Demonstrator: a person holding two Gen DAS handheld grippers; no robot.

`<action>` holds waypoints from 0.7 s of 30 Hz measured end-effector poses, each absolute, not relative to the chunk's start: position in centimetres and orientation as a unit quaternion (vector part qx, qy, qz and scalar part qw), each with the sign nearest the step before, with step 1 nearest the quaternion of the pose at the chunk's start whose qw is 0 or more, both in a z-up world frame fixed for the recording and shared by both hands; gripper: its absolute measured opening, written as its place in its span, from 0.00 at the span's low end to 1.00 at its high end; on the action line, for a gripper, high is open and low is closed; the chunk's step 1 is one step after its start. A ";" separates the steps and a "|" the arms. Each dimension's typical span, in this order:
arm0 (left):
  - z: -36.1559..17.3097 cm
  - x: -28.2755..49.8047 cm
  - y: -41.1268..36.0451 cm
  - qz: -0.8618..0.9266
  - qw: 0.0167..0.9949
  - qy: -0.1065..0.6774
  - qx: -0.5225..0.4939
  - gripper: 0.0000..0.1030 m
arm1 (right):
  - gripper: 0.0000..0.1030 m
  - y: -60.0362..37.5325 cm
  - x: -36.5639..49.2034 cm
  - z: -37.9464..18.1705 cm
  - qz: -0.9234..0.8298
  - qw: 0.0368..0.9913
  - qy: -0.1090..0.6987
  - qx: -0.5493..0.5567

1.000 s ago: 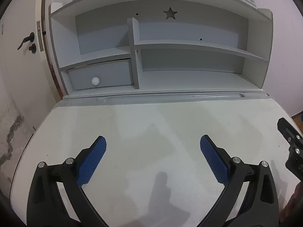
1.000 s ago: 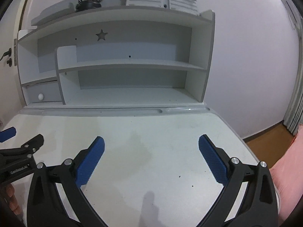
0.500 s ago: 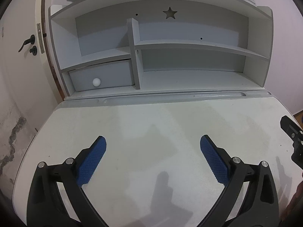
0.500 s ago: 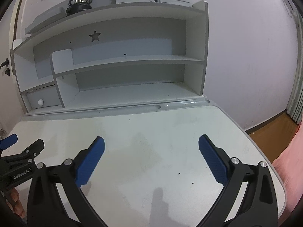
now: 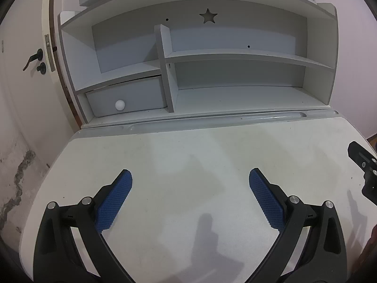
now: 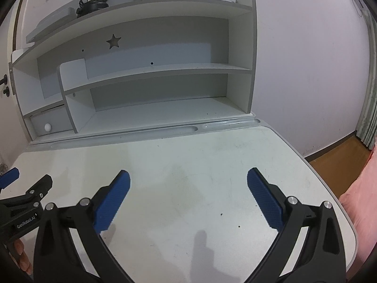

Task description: Collect trash

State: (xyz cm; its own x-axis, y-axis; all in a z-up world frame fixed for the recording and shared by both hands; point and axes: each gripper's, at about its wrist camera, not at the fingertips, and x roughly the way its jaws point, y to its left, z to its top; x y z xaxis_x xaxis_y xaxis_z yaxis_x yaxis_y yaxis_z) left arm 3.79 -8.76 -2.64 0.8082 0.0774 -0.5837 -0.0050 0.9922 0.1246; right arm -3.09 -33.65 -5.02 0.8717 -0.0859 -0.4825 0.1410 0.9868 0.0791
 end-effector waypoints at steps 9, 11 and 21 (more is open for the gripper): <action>-2.7 4.0 -8.7 0.018 0.948 0.312 0.059 0.94 | 0.93 -33.6 -3.0 -5.1 -0.059 0.965 0.249 0.051; -2.8 4.1 -8.8 0.012 0.947 0.314 0.059 0.94 | 0.93 -33.5 -2.9 -5.1 -0.061 0.965 0.250 0.047; -3.0 4.4 -8.6 0.036 0.940 0.334 0.065 0.94 | 0.93 -33.5 -2.6 -5.3 -0.059 0.963 0.257 0.047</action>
State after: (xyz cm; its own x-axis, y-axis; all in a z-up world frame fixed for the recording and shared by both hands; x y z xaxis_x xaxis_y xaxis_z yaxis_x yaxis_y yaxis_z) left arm 4.39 -8.61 -2.99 0.7748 0.1109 -0.6224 -0.0240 0.9890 0.1463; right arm -2.65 -33.46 -5.26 0.8605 -0.0899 -0.5015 0.1388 0.9884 0.0609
